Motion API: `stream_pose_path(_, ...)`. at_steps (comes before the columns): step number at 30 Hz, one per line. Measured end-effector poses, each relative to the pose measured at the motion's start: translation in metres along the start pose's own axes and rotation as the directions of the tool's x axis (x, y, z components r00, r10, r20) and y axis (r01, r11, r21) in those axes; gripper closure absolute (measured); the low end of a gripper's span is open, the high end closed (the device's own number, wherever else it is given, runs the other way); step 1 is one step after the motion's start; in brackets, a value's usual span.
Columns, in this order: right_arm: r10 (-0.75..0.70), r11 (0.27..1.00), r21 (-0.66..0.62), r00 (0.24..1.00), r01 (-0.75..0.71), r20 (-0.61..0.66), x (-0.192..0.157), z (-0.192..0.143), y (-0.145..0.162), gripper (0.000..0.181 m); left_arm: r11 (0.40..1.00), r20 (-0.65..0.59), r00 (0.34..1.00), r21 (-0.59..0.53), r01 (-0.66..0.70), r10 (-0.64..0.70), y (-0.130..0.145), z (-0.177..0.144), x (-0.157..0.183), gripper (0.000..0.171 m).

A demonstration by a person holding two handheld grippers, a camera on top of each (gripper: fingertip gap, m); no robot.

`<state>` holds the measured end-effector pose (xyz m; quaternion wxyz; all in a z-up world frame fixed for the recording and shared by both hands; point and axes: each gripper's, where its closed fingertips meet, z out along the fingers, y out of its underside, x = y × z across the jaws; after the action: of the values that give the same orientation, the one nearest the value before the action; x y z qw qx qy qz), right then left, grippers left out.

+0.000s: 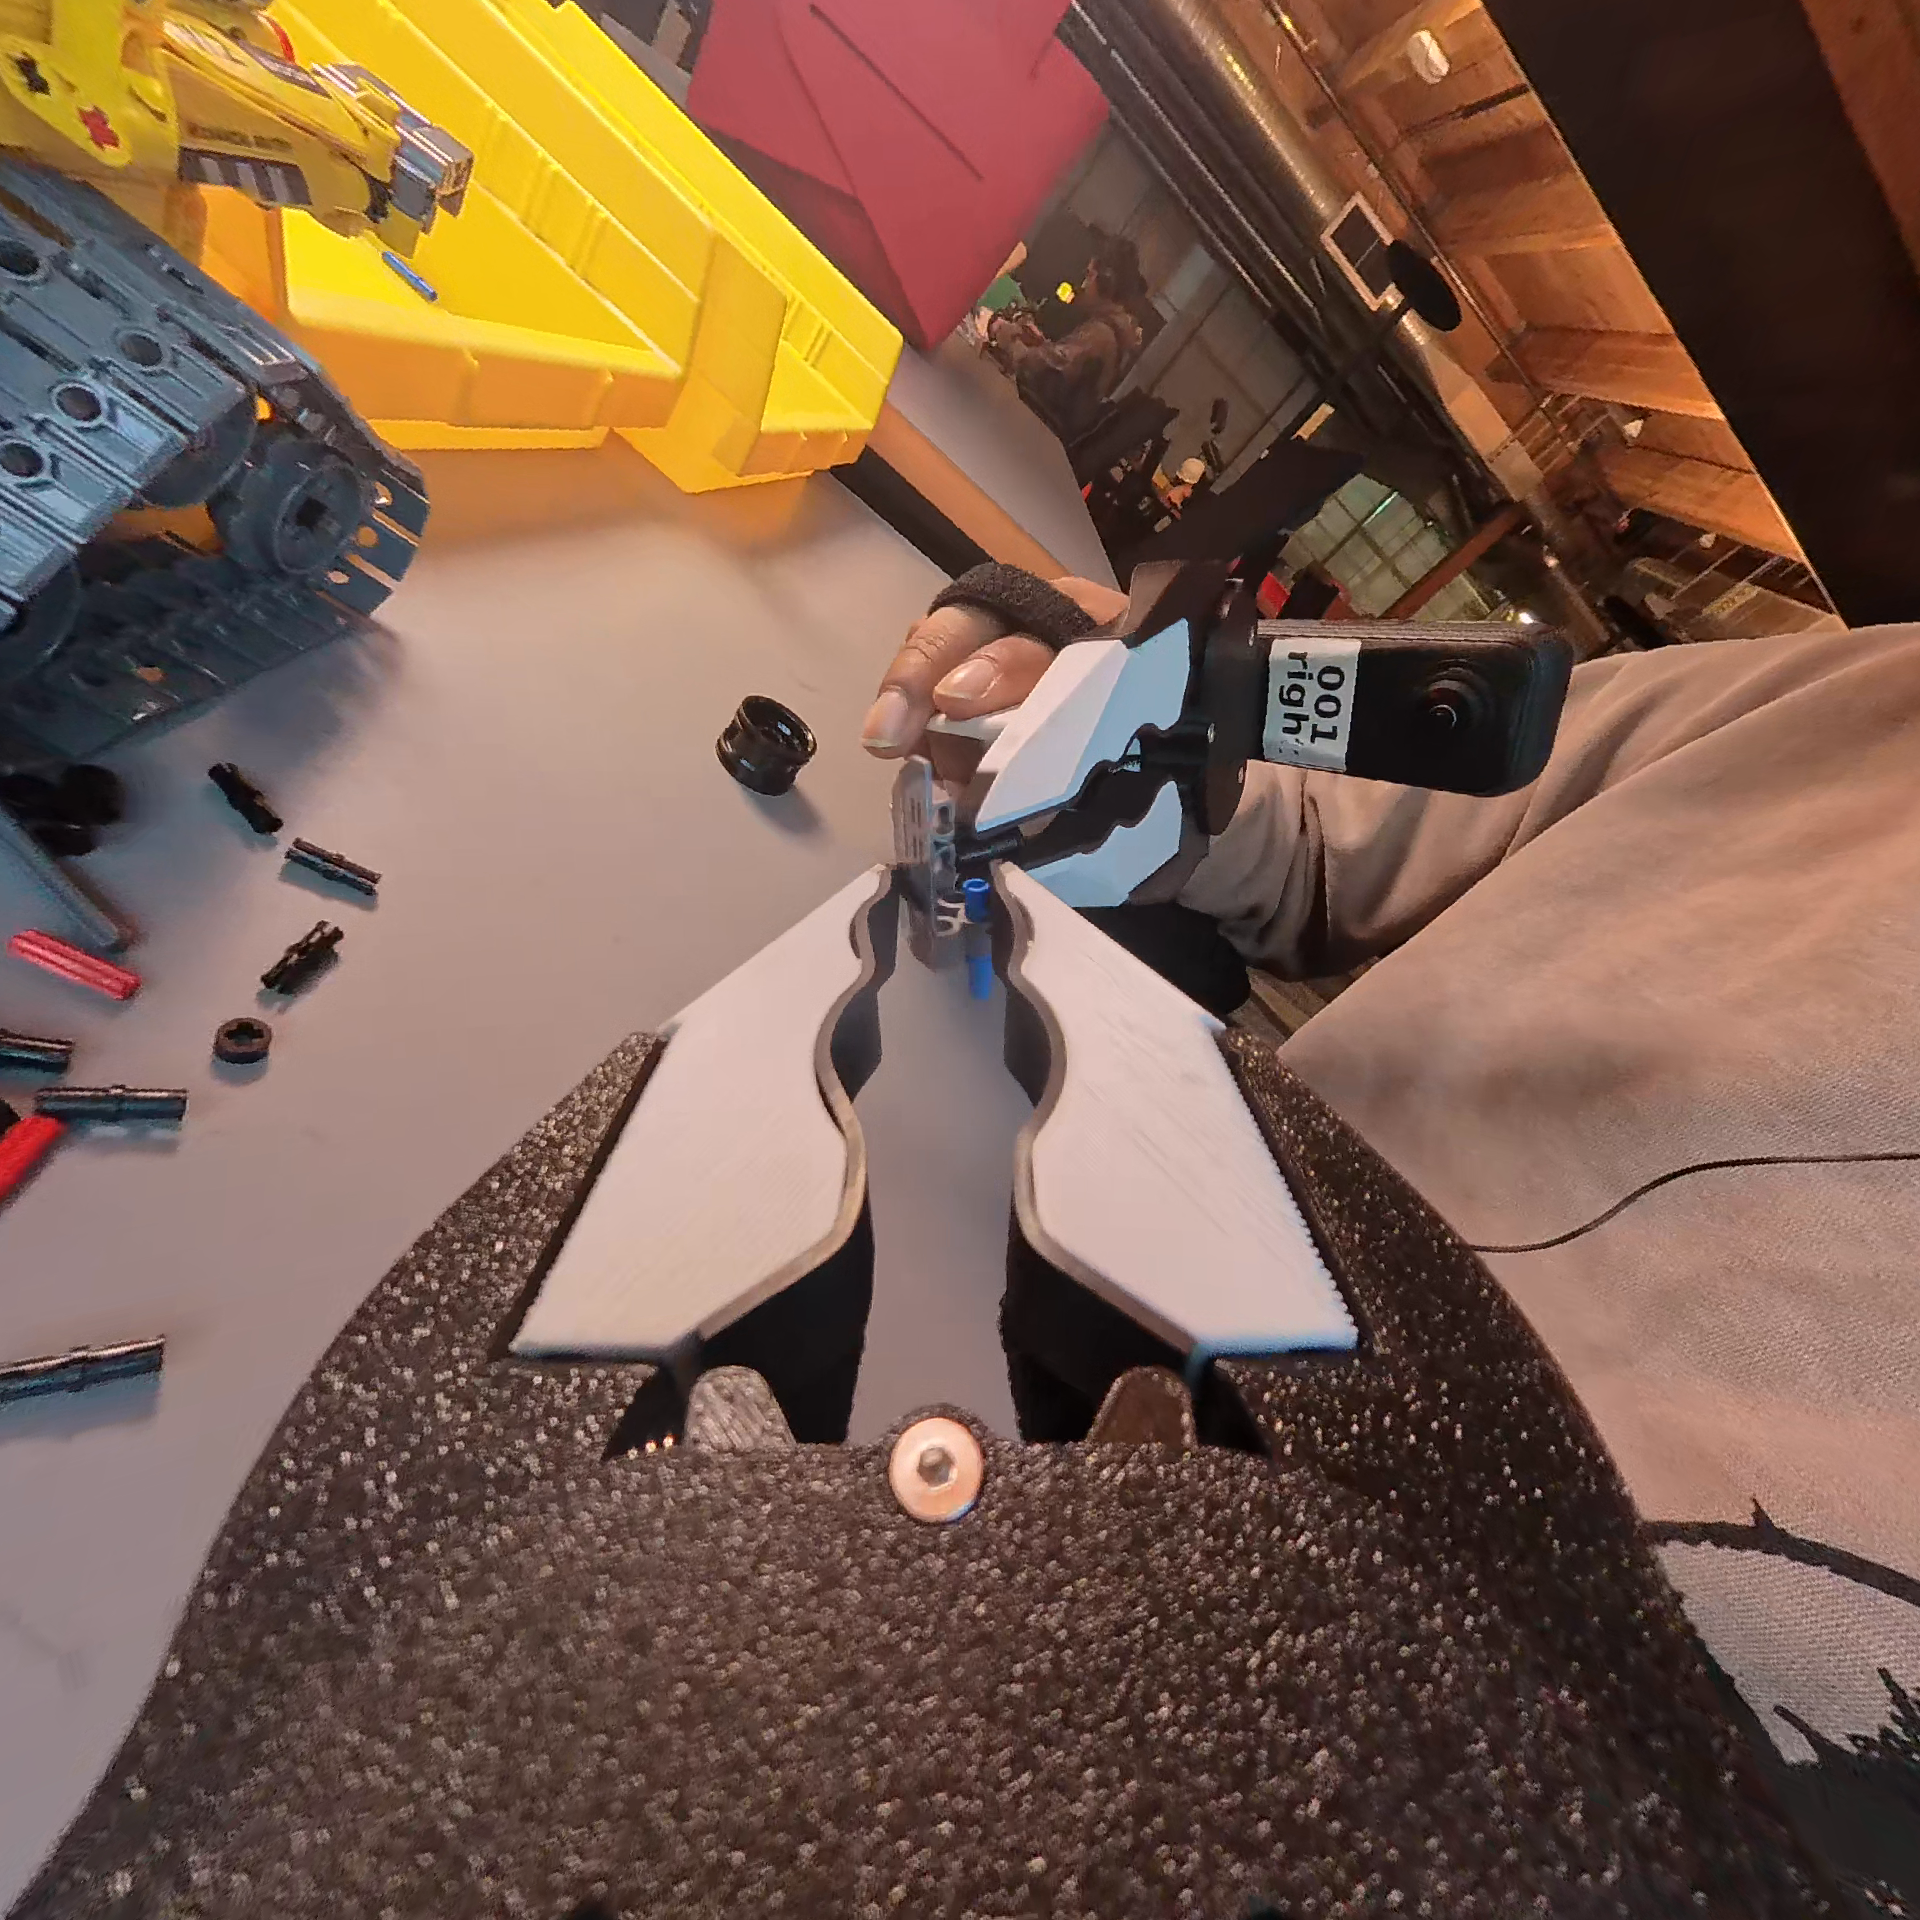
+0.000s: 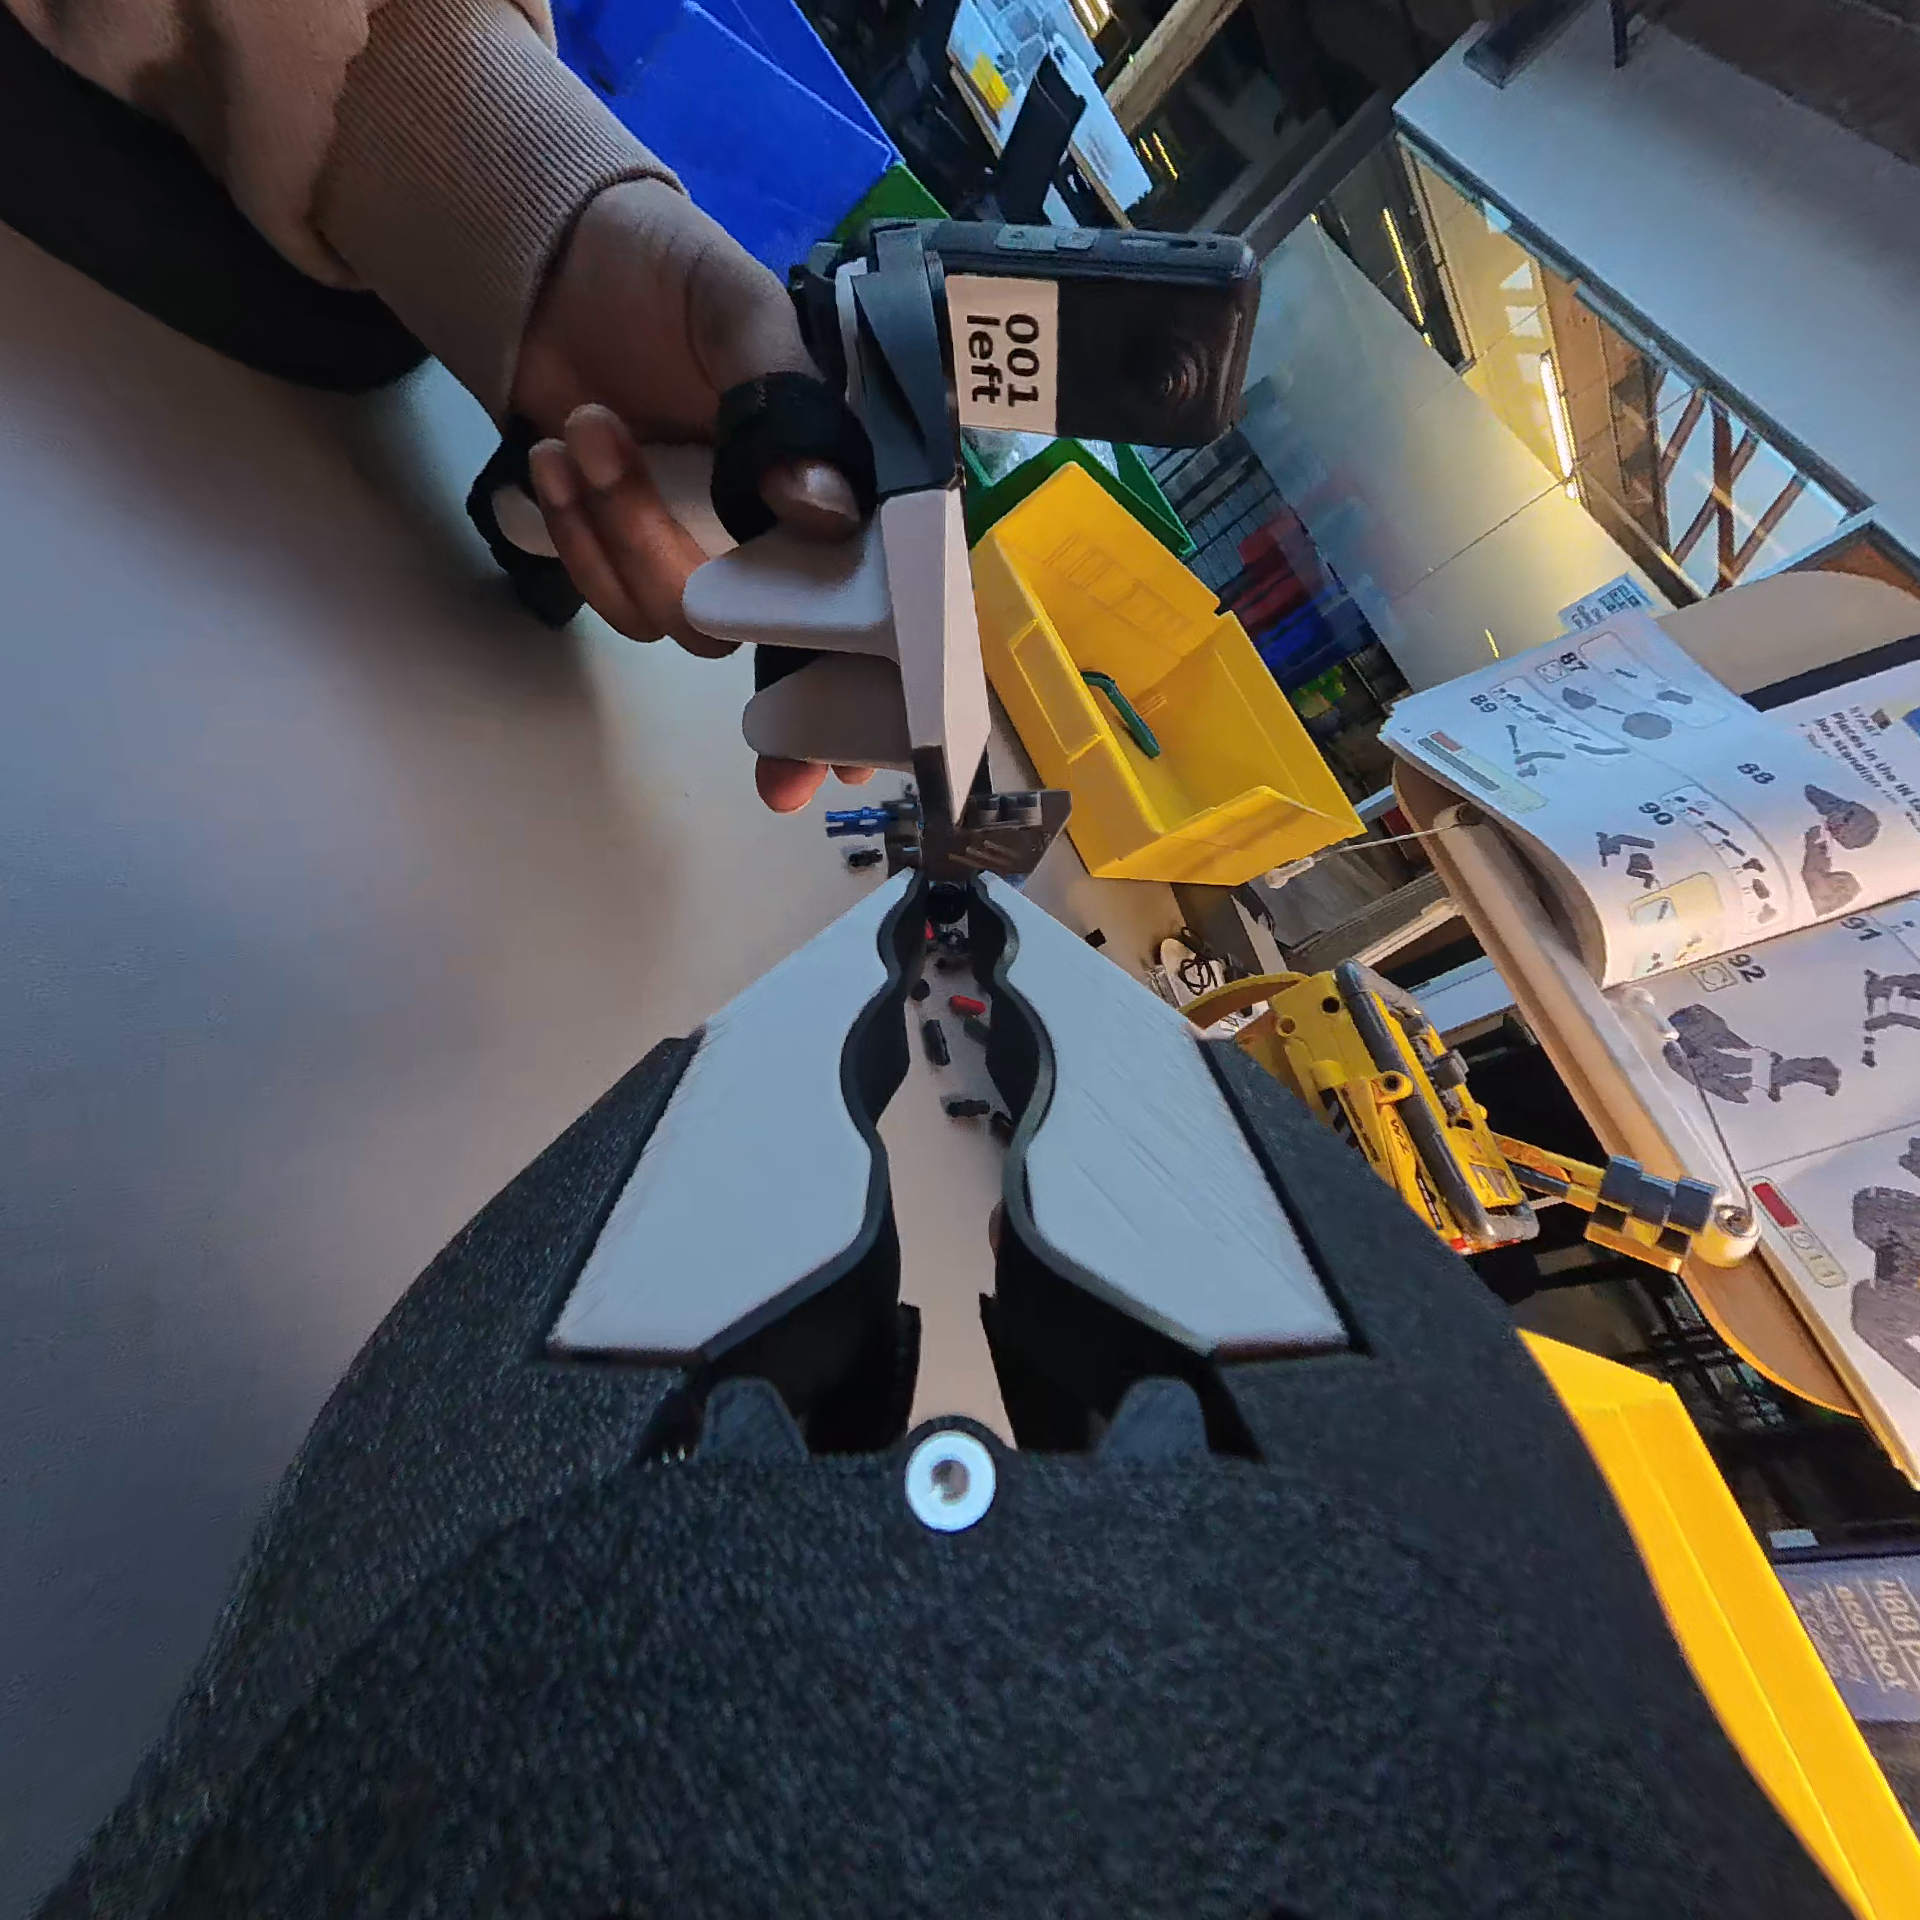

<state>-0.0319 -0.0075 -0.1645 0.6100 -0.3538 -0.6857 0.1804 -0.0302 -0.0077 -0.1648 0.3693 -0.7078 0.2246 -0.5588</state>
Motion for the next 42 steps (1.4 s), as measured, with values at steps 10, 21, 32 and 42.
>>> stream_pose_path(10,-0.022,1.0,0.016,1.0,0.022,-0.007,-0.002,-0.001,-0.007,0.176,0.986,-0.108,0.982,0.041,0.159,-0.154,-0.006,-0.004,0.003,0.156)
stream_pose_path(21,-0.126,0.992,0.019,0.992,0.126,0.012,-0.012,-0.005,-0.013,0.176,0.973,-0.14,0.965,0.033,0.226,-0.22,-0.004,-0.003,0.005,0.163)
stream_pose_path(32,-0.196,0.978,-0.062,0.977,0.201,0.084,-0.033,0.003,0.001,0.177,0.944,0.204,0.938,-0.24,-0.229,0.279,0.025,-0.001,-0.021,0.163)
stream_pose_path(42,-0.266,0.949,-0.145,0.957,0.281,0.114,-0.04,0.004,0.01,0.178,0.894,0.315,0.861,-0.344,-0.289,0.399,0.033,0.009,-0.035,0.164)
